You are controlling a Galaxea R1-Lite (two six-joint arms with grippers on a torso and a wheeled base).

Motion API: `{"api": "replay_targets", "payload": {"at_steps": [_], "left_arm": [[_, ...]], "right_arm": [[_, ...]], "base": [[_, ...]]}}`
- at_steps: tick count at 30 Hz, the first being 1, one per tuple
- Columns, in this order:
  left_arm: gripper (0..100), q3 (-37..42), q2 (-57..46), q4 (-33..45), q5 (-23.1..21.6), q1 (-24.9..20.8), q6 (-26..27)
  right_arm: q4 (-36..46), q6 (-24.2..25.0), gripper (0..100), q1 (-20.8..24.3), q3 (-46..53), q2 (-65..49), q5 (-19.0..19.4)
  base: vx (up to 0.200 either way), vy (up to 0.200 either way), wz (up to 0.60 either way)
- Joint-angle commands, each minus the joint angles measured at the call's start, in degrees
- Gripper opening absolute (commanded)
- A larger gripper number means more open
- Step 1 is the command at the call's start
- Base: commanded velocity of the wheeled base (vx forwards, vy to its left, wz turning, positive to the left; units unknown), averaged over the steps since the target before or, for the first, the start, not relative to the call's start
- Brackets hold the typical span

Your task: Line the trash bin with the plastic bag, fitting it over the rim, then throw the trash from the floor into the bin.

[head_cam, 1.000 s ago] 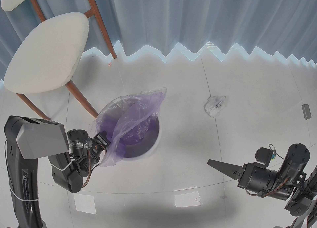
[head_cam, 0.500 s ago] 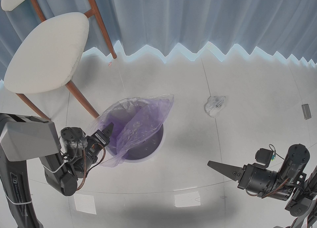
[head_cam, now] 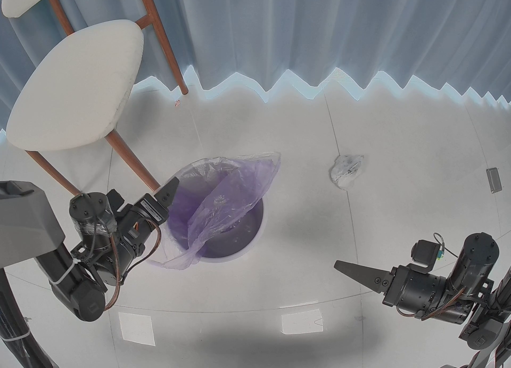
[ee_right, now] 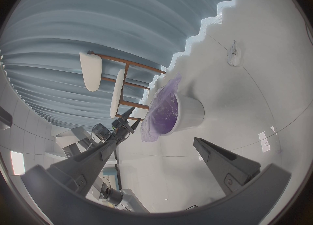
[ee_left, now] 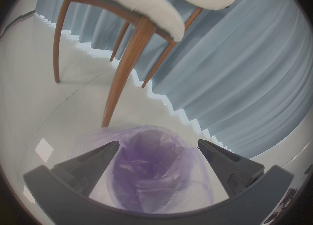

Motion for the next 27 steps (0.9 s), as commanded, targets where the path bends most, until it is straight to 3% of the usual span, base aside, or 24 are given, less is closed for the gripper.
{"api": "replay_targets", "payload": {"at_steps": [1, 4, 9, 13, 18, 21, 27], "left_arm": [[100, 1.6, -9.5, -0.1, -0.2, -1.4, 1.2], [100, 3.4, -13.6, 0.0, -1.4, -1.7, 3.0], [100, 10.0, -26.2, 0.1, -11.4, -3.7, 6.5], [100, 12.1, -30.2, 0.1, -16.7, -3.6, 10.5], [100, 15.2, -29.9, 0.1, -18.1, -3.7, 20.8], [100, 16.9, -30.3, 0.1, -17.9, -2.8, 28.7], [100, 16.8, -32.1, 0.1, -17.3, -0.8, 29.6]], "right_arm": [[-0.9, -0.6, 100, 0.9, 0.5, 0.0, 0.0], [-0.9, -0.6, 100, 1.6, 0.8, 0.0, 0.0], [-0.9, -0.5, 100, 3.6, 1.0, 1.0, -0.1], [-0.9, 0.0, 100, 5.2, 0.8, 1.2, -1.3], [-0.9, 0.1, 100, 5.6, -0.3, 3.5, -3.8], [-0.9, 0.2, 100, 7.4, -1.6, 5.5, -7.8], [-0.9, 1.6, 100, 10.4, -4.2, 7.3, -10.0]], "base": [[0.0, 0.0, 0.0], [0.0, 0.0, 0.0], [0.0, 0.0, 0.0], [0.0, 0.0, 0.0], [0.0, 0.0, 0.0], [0.0, 0.0, 0.0], [0.0, 0.0, 0.0]]}}
